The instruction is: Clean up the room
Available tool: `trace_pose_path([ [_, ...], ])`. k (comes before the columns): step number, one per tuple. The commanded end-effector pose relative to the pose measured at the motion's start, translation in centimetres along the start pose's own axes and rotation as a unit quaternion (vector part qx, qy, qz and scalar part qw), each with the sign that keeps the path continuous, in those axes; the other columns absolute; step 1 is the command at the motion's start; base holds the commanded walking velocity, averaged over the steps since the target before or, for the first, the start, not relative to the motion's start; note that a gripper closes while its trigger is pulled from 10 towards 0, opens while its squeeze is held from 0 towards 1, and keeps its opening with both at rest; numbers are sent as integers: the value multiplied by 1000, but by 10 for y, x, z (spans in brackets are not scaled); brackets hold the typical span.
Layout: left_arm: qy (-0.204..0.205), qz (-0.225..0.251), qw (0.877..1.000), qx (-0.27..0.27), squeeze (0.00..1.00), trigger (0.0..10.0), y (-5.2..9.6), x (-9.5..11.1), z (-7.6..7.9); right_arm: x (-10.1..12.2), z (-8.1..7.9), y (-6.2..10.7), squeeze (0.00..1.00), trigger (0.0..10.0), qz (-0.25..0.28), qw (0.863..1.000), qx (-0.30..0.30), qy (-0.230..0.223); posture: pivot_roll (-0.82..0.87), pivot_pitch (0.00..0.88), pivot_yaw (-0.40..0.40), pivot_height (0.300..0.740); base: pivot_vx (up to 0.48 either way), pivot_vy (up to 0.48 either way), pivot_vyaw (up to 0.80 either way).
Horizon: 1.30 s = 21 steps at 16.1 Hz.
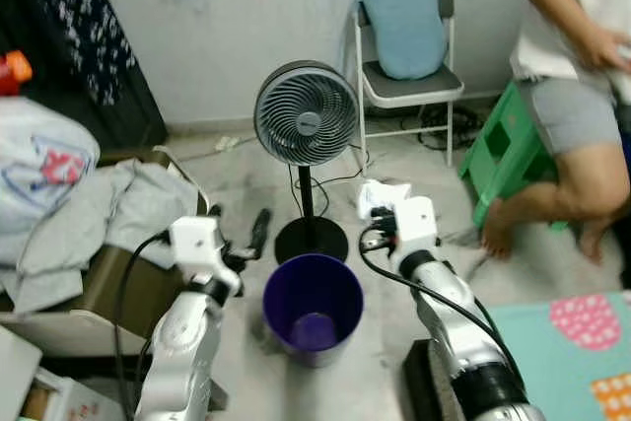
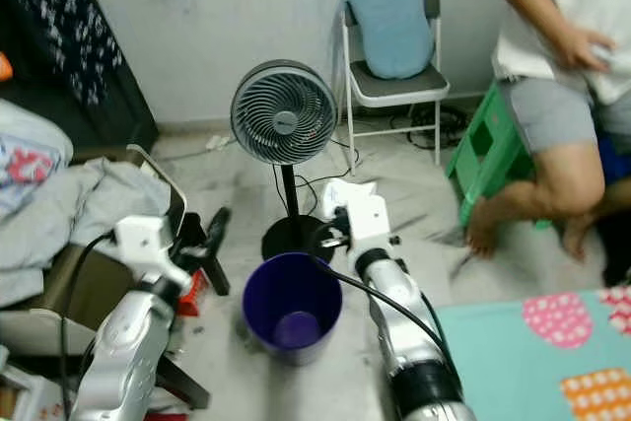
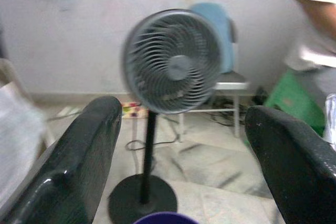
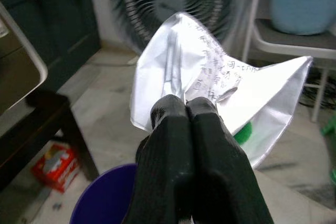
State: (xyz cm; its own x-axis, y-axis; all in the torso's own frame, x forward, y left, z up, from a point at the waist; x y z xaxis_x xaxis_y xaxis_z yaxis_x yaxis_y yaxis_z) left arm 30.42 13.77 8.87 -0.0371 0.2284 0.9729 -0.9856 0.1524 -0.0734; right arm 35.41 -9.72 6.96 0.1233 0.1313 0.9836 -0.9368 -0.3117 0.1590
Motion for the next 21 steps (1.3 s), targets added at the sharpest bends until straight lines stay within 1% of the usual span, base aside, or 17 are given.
trace_pose_path([
  [1,-9,19,1000,15,0,10000,2,8,-5,0,-11,-5,0,10000,-4,1000,24,5,-77,0,-12,740,0,0,0],
  [2,-12,21,999,23,0,10000,7,8,-8,1,-18,-8,0,10000,-2,999,34,2,-50,0,-21,740,0,0,0],
  [5,-20,19,999,29,0,10000,12,8,-12,0,-25,-11,0,10000,-3,999,39,-4,-32,0,-16,740,0,0,0],
  [8,-27,18,999,25,0,10000,13,11,-15,-2,-24,-12,0,10000,-3,999,36,-7,-35,0,-5,740,0,0,0],
  [12,-32,19,999,9,0,10000,9,13,-15,-4,-20,-10,0,10000,0,1000,28,-2,-56,0,15,740,0,0,0],
  [13,-30,19,999,5,0,10000,8,13,-13,-4,-19,-9,0,10000,2,1000,27,4,-61,0,18,740,262,0,0],
  [16,-27,15,999,-5,0,10000,7,11,-8,-4,-17,-9,0,10000,5,1000,20,3,-69,0,30,740,263,0,192],
  [20,-31,14,999,-7,0,10000,7,12,-10,-5,-19,-10,0,10000,5,1000,20,0,-60,0,30,740,259,0,0],
  [21,-31,14,999,-5,0,10000,6,12,-11,-5,-19,-10,0,10000,6,1000,21,0,-58,0,28,740,0,0,0],
])
Point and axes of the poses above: a point about 5 cm out from each wrist's last joint towards the gripper, its own y axis pointing back from the gripper into the wrist, its own x axis along the axis of the wrist's last joint, z = x × y, the point moved 4 cm from there along -y, pointing out of the wrist towards the gripper, and after that the axes turned 2 degrees about y, right-handed, at the moved point
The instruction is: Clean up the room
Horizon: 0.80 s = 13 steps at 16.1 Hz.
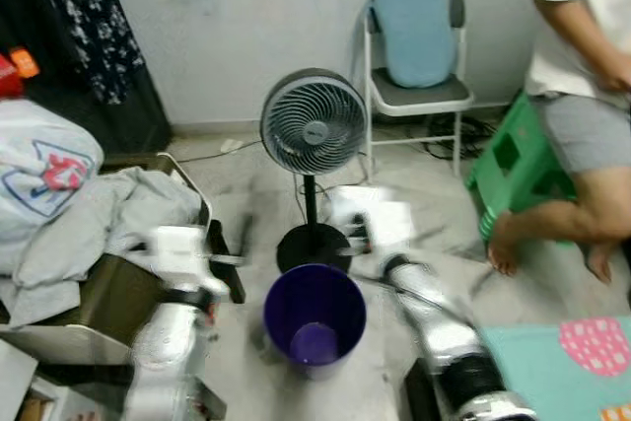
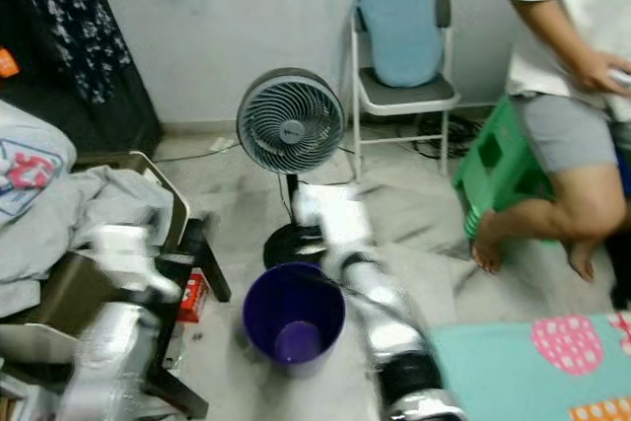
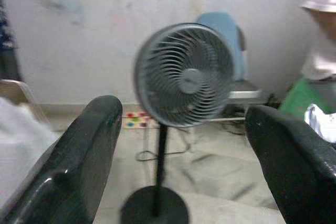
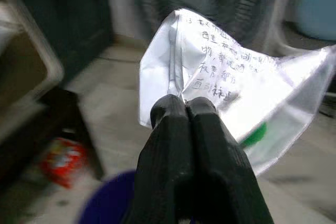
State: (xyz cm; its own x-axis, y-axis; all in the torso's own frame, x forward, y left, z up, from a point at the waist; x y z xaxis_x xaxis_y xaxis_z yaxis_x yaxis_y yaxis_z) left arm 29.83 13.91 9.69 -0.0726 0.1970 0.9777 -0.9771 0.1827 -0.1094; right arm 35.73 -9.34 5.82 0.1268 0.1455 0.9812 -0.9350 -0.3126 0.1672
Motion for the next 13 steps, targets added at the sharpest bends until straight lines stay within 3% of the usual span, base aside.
trace_pose_path([
  [1,-12,-1,1000,16,0,10000,1,4,-14,6,-16,-5,0,10000,10,1000,19,-6,-57,0,29,740,0,0,0],
  [6,-13,-7,1000,19,0,10000,1,1,-13,5,-15,-5,0,10000,8,1000,14,-18,-60,0,37,740,0,0,0],
  [8,-16,-9,1000,19,0,10000,1,1,-14,7,-16,-5,0,10000,16,1000,17,2,-60,0,40,740,0,0,0],
  [11,-19,-8,1000,20,0,10000,0,2,-16,7,-18,-5,0,10000,18,1000,19,-4,-58,0,41,740,0,0,800],
  [13,-20,-6,1000,13,0,10000,1,3,-13,7,-18,-6,0,10000,17,1000,18,-7,-58,0,43,740,0,0,244],
])
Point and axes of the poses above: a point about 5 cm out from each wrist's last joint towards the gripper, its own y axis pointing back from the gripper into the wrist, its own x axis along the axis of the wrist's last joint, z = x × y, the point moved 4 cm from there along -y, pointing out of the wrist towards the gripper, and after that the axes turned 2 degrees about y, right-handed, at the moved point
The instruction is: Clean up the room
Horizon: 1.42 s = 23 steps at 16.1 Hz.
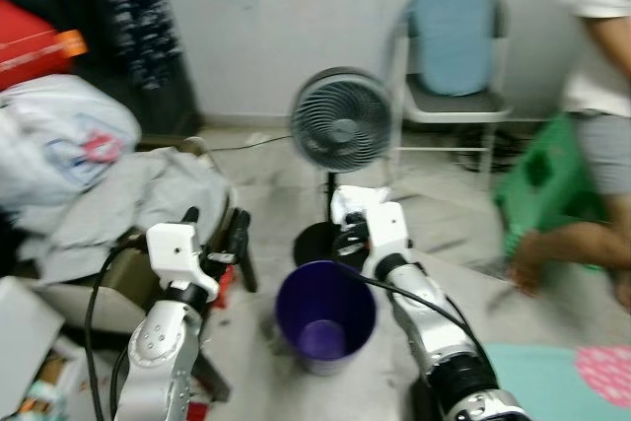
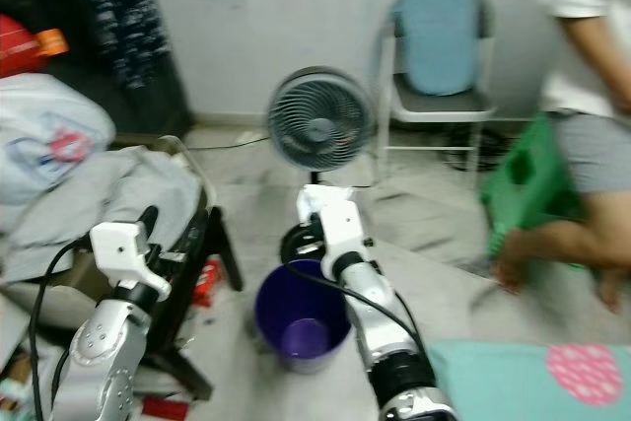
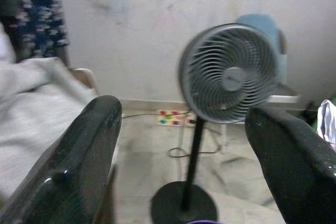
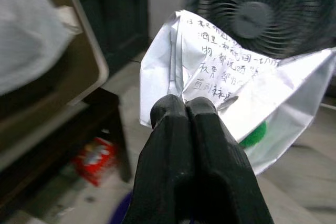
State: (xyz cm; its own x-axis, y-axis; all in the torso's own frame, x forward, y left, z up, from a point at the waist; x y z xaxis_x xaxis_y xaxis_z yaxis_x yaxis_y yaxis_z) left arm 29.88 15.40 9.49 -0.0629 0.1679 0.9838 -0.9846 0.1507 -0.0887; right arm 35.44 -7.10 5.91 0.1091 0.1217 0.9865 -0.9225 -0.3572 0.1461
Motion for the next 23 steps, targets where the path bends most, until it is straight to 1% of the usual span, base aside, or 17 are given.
trace_pose_path([
  [1,-6,2,1000,-8,0,10000,-1,2,3,3,4,-1,0,10000,4,1000,-6,0,-58,0,44,740,0,0,0],
  [6,-5,2,1000,-13,0,10000,-1,2,4,3,4,-1,0,10000,4,1000,-9,-2,-59,0,47,740,0,0,0],
  [8,-5,1,1000,-14,0,10000,-1,2,4,3,4,-1,0,10000,4,1000,-8,0,-59,0,47,740,255,0,0],
  [12,-4,0,1000,-14,0,10000,-1,1,5,3,4,-1,0,10000,5,1000,-8,2,-62,0,48,740,263,0,580],
  [14,-4,0,1000,-14,0,10000,-1,1,5,3,5,-1,0,10000,5,1000,-10,0,-62,0,48,740,266,0,0],
  [17,4,2,1000,-9,0,10000,-2,1,4,2,5,-1,0,10000,2,1000,-12,-1,-61,0,49,740,0,0,0],
  [23,2,-2,1000,-10,0,10000,-1,0,4,1,6,-2,0,10000,-1,1000,-13,-1,-60,0,50,740,0,0,0],
])
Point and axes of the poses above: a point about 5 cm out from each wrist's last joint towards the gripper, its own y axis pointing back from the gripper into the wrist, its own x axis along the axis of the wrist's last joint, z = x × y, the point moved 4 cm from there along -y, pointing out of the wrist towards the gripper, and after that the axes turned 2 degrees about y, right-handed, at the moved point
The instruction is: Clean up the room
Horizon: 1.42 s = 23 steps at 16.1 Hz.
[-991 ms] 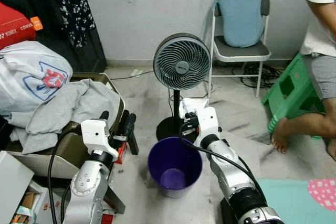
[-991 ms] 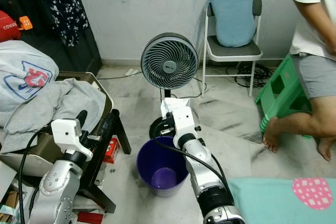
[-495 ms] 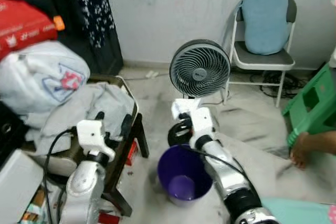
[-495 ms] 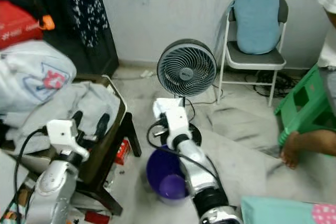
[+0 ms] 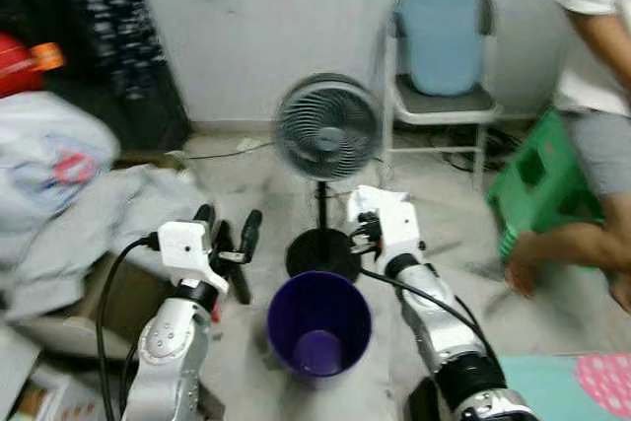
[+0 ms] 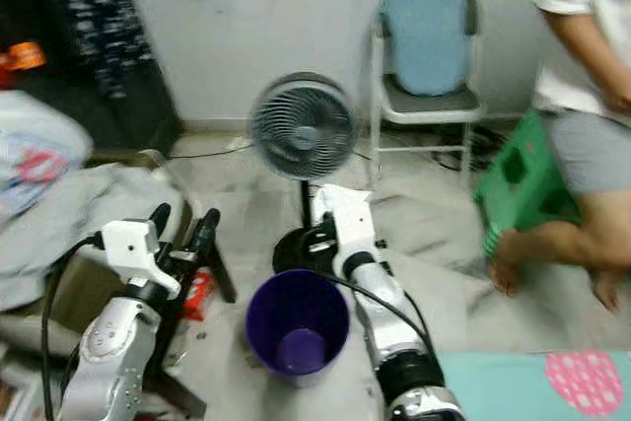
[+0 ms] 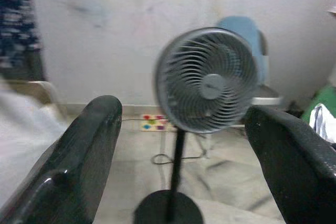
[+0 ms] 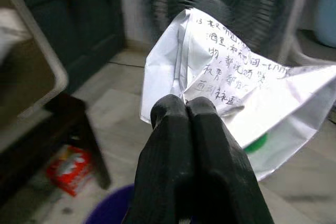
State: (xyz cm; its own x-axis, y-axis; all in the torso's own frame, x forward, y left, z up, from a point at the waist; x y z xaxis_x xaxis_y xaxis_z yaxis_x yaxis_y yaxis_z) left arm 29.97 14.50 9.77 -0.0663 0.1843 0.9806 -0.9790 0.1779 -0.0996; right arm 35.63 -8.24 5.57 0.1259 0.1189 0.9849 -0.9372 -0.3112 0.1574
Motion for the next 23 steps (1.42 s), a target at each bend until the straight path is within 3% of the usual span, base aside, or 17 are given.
trace_pose_path([
  [1,-7,-6,1000,3,0,10000,2,-1,-5,5,-6,-3,0,10000,6,1000,12,3,-60,0,50,740,0,0,0],
  [5,-14,-26,998,-50,0,10000,16,-4,-3,4,-13,-6,0,10000,2,1000,15,-5,-41,0,58,740,0,0,0],
  [8,-16,-55,993,-99,0,10000,39,-5,-5,-2,-23,-6,0,10000,-14,1000,14,-13,-13,0,72,740,0,0,0],
  [9,-18,-80,987,-136,0,10000,54,-7,-3,-10,-25,-7,0,10000,-37,999,3,-17,-4,0,74,740,0,0,0],
  [10,-18,-80,987,-136,0,10000,54,-7,-3,-10,-25,-7,0,10000,-37,999,3,-17,-4,0,74,740,0,0,0],
  [11,-30,-102,980,-167,0,10000,71,-5,-2,-21,-25,-7,0,10000,-72,997,-18,-13,31,27,86,740,0,0,0],
  [12,-30,-102,980,-167,0,10000,71,-5,-2,-21,-25,-7,0,10000,-72,997,-18,-13,31,27,86,740,0,0,0],
  [15,-43,-139,965,-218,0,10000,94,1,4,-34,-12,-7,0,10000,-120,990,-72,1,48,85,111,740,0,0,0],
  [16,-42,-147,961,-231,0,10000,98,4,6,-47,-4,-3,0,10000,-153,984,-97,0,54,95,115,740,0,0,0],
  [19,-44,-147,959,-237,0,10000,100,9,8,-57,6,2,0,10000,-179,977,-119,1,72,105,116,740,0,0,0],
  [23,-45,-160,957,-237,0,10000,107,13,4,-60,2,1,0,10000,-194,974,-118,2,91,116,126,740,0,0,0],
])
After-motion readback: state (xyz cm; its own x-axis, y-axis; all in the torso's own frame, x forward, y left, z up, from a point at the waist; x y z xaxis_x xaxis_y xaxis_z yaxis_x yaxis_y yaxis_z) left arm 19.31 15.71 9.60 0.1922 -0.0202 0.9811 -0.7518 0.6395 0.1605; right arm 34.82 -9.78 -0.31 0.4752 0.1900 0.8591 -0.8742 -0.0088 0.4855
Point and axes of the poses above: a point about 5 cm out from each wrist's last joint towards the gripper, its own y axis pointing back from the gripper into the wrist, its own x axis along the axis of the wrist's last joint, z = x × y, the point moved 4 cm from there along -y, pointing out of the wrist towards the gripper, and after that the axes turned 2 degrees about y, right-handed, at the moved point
